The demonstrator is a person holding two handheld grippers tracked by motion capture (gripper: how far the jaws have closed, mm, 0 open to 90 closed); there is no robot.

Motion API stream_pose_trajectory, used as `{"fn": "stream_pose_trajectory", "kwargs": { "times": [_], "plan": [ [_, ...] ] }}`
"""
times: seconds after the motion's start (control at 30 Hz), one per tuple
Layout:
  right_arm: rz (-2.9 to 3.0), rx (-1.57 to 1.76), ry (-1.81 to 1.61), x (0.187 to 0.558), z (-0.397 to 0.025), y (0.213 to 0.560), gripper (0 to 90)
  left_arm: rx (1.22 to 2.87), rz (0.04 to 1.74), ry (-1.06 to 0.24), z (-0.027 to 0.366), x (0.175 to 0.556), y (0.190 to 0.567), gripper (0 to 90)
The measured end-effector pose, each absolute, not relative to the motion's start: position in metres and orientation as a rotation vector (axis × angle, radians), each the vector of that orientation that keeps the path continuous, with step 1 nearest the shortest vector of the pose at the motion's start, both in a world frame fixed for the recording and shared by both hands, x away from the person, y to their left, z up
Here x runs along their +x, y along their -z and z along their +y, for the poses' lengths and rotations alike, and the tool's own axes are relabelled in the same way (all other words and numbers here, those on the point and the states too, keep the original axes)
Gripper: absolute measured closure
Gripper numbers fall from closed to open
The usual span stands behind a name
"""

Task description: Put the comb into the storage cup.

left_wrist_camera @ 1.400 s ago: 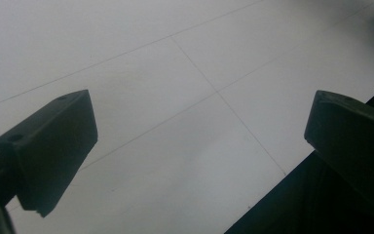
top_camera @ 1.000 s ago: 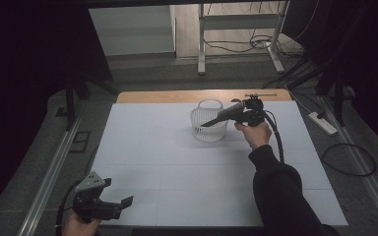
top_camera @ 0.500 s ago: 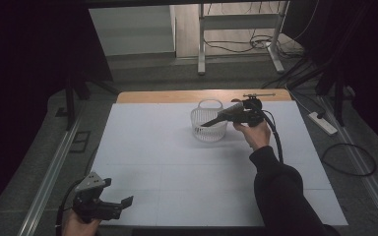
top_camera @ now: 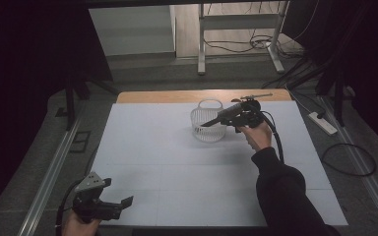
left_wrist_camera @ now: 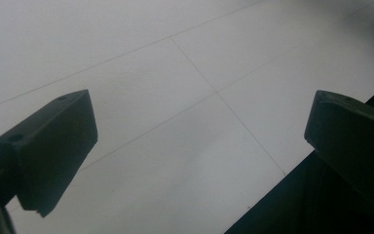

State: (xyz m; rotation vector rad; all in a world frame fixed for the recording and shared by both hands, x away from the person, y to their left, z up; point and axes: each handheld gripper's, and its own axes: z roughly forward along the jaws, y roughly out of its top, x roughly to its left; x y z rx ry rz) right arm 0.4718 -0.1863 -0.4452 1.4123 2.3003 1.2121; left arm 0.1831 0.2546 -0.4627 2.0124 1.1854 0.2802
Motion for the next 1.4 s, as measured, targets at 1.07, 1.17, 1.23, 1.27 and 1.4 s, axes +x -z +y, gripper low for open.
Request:
{"fn": "stream_pose_trajectory", "kwargs": {
  "times": [1.07, 1.17, 1.23, 1.27, 1.4],
  "plan": [
    [2.376, 1.256, -1.139, 0.444, -0.189, 0.441, 0.0, 1.995, 1.177, -0.275, 0.256, 0.182, 0.462, 0.0],
    [2.382, 1.241, -1.135, 0.441, -0.189, 0.442, 0.0, 1.996, 1.175, -0.277, 0.256, 0.182, 0.462, 0.0],
    [2.387, 1.238, -1.131, 0.44, -0.189, 0.442, 0.0, 1.995, 1.175, -0.276, 0.256, 0.182, 0.462, 0.0],
    [2.388, 1.233, -1.132, 0.439, -0.189, 0.442, 0.0, 1.995, 1.174, -0.276, 0.256, 0.182, 0.462, 0.0],
    [2.396, 1.211, -1.127, 0.435, -0.188, 0.442, 0.0, 1.995, 1.173, -0.276, 0.256, 0.182, 0.462, 0.0]
  ]
}}
